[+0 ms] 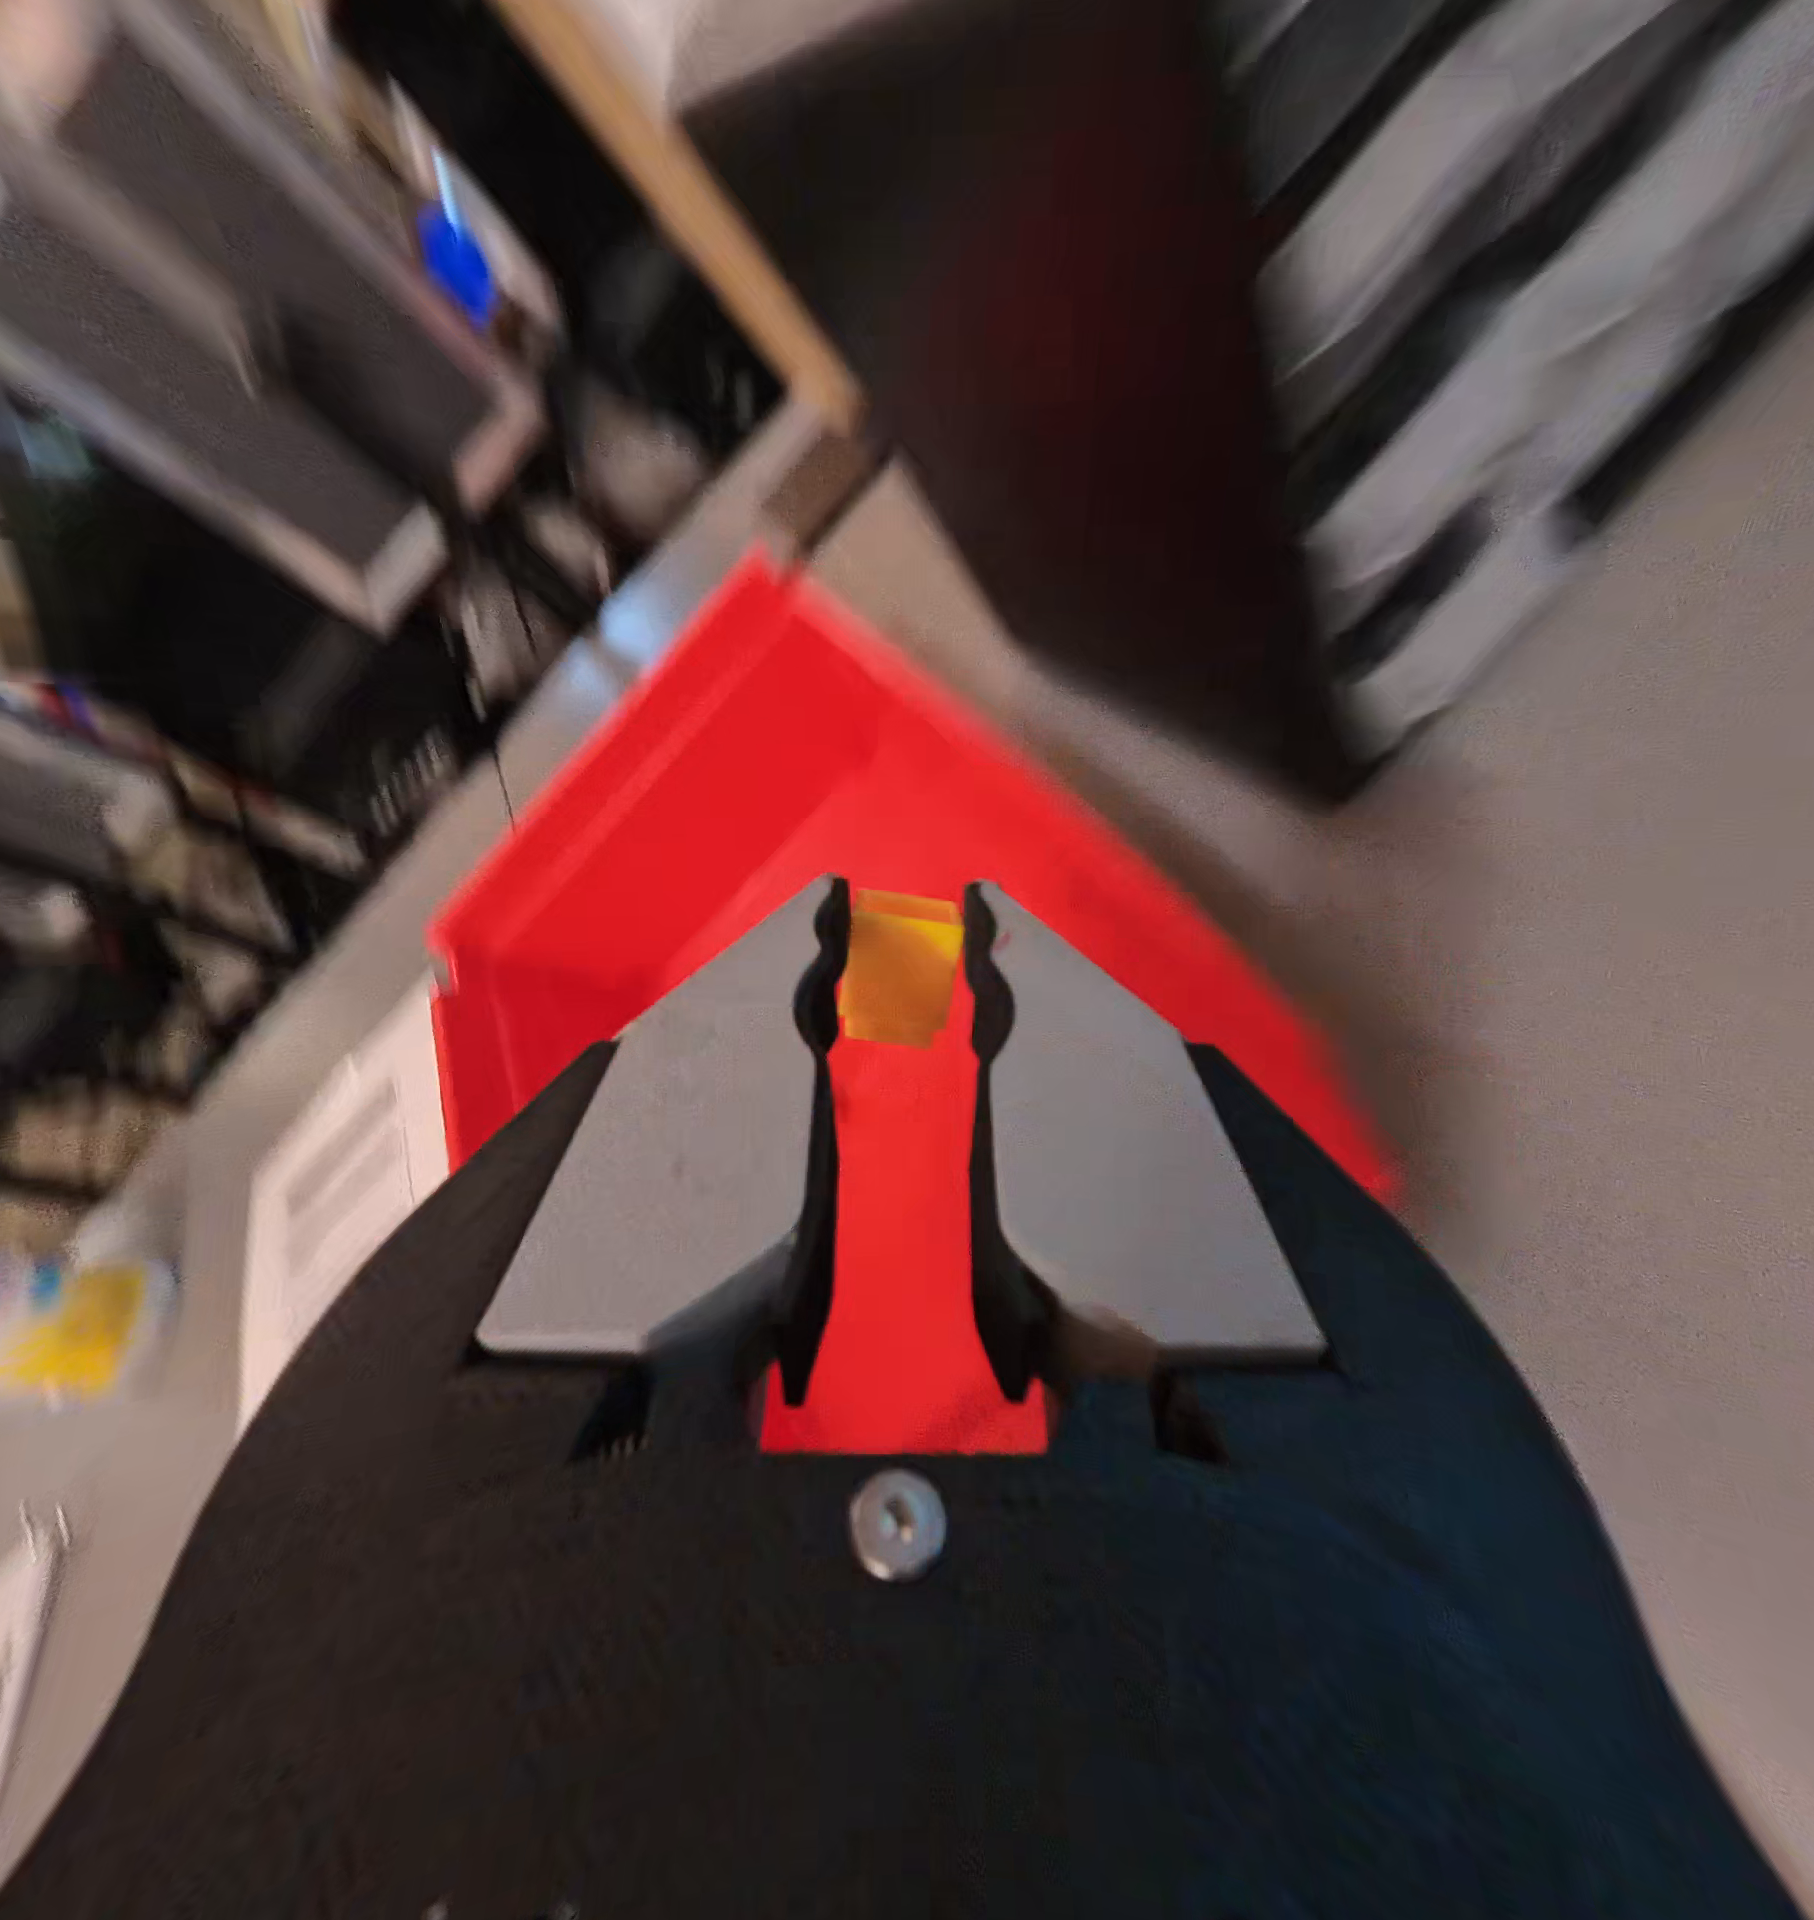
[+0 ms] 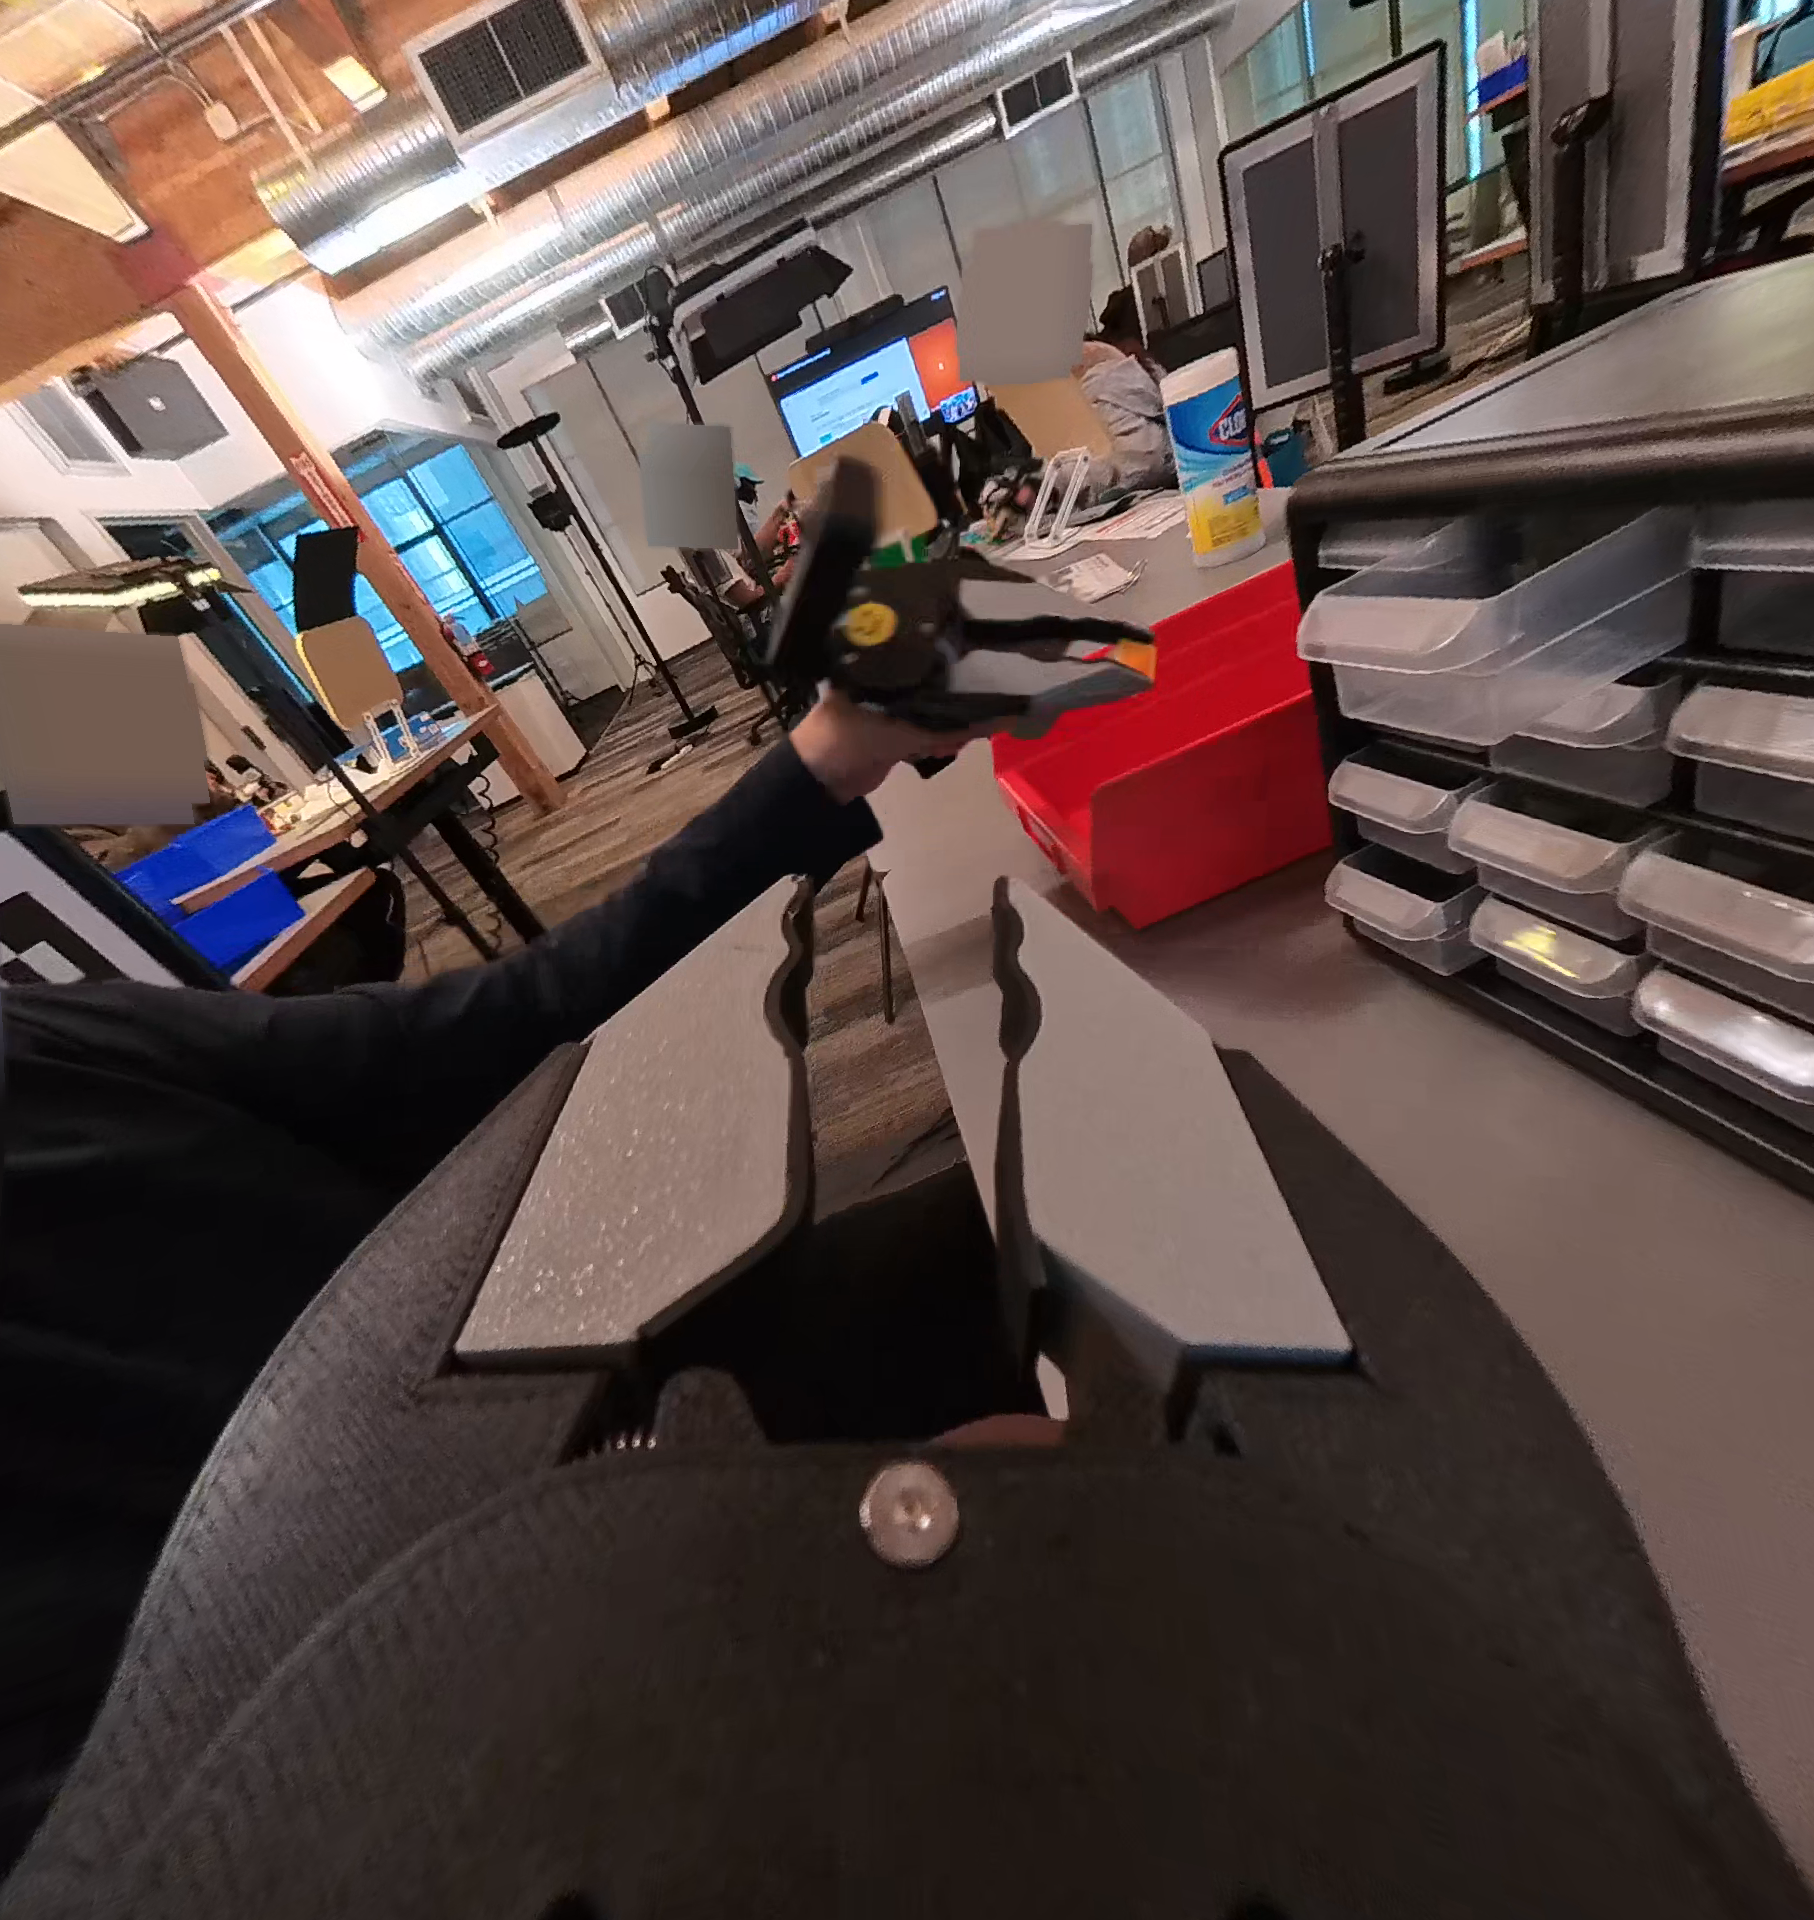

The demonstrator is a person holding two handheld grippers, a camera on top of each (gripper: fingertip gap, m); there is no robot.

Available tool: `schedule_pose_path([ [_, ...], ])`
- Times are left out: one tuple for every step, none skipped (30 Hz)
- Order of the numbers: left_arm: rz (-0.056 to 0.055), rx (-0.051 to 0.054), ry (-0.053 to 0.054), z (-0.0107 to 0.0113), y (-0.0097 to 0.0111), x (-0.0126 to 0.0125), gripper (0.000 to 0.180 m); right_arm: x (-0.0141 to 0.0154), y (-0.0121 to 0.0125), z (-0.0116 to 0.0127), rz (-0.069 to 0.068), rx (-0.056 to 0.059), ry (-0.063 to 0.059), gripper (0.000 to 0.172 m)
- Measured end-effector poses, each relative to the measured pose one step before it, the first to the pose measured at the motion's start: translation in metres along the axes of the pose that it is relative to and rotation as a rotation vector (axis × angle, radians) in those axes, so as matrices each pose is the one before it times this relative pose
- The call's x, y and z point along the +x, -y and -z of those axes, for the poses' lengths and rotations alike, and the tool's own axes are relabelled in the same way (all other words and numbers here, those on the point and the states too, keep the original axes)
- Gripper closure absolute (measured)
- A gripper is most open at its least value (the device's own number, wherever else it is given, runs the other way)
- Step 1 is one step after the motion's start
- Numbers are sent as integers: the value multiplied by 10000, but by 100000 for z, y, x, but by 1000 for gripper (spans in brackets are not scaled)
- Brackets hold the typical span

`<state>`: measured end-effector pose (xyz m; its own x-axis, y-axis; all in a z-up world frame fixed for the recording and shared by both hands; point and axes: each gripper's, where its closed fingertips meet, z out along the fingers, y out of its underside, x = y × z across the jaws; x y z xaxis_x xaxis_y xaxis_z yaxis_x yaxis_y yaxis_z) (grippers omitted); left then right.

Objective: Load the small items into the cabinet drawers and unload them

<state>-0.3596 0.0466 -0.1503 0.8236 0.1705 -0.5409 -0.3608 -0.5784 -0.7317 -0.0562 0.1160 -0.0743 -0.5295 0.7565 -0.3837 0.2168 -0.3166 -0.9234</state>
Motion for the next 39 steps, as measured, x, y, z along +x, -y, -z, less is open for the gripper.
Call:
schedule_pose_path([
  [-557,1115,49,1927,2363,1906,161,-187,-286,-382,-9,-120,78,141],
  [-580,1131,30,1703,2558,1975,161,-249,-317,-436,2,-143,84,140],
  [-584,1161,14,1447,2750,1960,161,-338,-326,-476,7,-138,112,140],
  [-597,1128,-51,1161,2818,1934,161,-456,-318,-489,2,-125,166,140],
  [-634,1124,-191,895,2864,1969,161,-555,-334,-520,-23,-124,225,140],
  [-565,996,-218,588,2678,1738,161,-637,-351,-524,-52,-133,277,139],
  [-443,829,-342,346,2415,1624,161,-742,-332,-517,-57,-118,328,139],
  [-244,726,-357,184,2158,1371,161,-810,-271,-486,-56,-80,366,138],
  [-101,573,-302,87,1815,1063,161,-781,-245,-466,-64,-66,343,138],
  [-76,442,-179,14,1485,715,161,-650,-237,-427,-56,-68,268,138],
  [-158,317,-142,-48,1160,523,161,-514,-239,-389,-27,-76,190,137],
  [-219,115,-42,-42,753,267,161,-432,-247,-362,-4,-93,137,137],
  [-154,46,-18,-5,498,172,162,-338,-232,-332,5,-88,102,137],
  [-33,110,-141,43,492,337,161,-277,-222,-320,3,-85,80,137],
  [19,198,-76,61,535,254,161,-236,-240,-325,-8,-94,86,137],
  [1,162,-28,37,393,184,161,-220,-272,-318,-22,-99,111,137],
  [-25,62,-20,10,218,145,161,-211,-304,-331,-30,-116,134,138],
  [-62,-1,-5,-3,109,91,161,-176,-357,-313,-22,-142,136,140],
  [-85,-15,-12,32,57,75,161,-182,-133,-173,-10,-18,151,143],
  [-44,-15,98,58,16,-131,161,-41,70,-33,-30,77,58,144],
  [-15,-94,-8,38,-108,-18,161,116,29,18,-6,30,-71,145],
  [2,-70,-56,24,-112,64,161,196,-13,45,69,-25,-157,147],
  [-7,-43,-26,19,-64,52,161,164,-73,40,138,-63,-182,148],
  [-27,-59,-31,-25,-122,88,161,90,-87,28,164,-76,-168,151],
  [-48,-83,-17,-58,-172,71,161,110,-76,-9,166,-80,-202,153],
  [-51,-59,-6,-56,-135,65,161,168,-81,-13,184,-86,-243,154],
  [-17,-44,-16,-75,-111,71,161,168,-72,-21,177,-81,-234,155],
  [13,-21,-15,-68,-75,57,161,137,-44,-11,137,-63,-191,155],
  [20,-5,-5,-53,-68,51,161,127,-29,-25,85,-45,-148,156],
  [6,-16,-27,-36,-80,72,161,123,-63,-42,43,-44,-115,157],
  [-10,-27,-26,-35,-83,76,161,109,-96,-66,15,-54,-82,158],
  [-24,-32,-26,-46,-86,93,161,123,-93,-61,14,-58,-73,159],
  [-30,-65,-20,-74,-143,88,162,157,-105,-55,37,-58,-89,163],
  [-26,-93,-27,-130,-180,114,162,238,-134,-87,68,-82,-168,165],
  [-22,-105,8,-168,-199,111,162,311,-123,-134,123,-71,-255,170],
  [-10,-114,0,-211,-203,181,162,278,-103,-161,200,-53,-283,172],
  [-4,-171,42,-173,-276,138,162,367,-22,-103,204,-13,-343,172],
  [0,-194,203,-101,-341,-178,162,462,70,20,144,39,-358,172],
  [174,-138,-32,-35,-185,30,162,285,-31,12,84,-19,-187,172],
])
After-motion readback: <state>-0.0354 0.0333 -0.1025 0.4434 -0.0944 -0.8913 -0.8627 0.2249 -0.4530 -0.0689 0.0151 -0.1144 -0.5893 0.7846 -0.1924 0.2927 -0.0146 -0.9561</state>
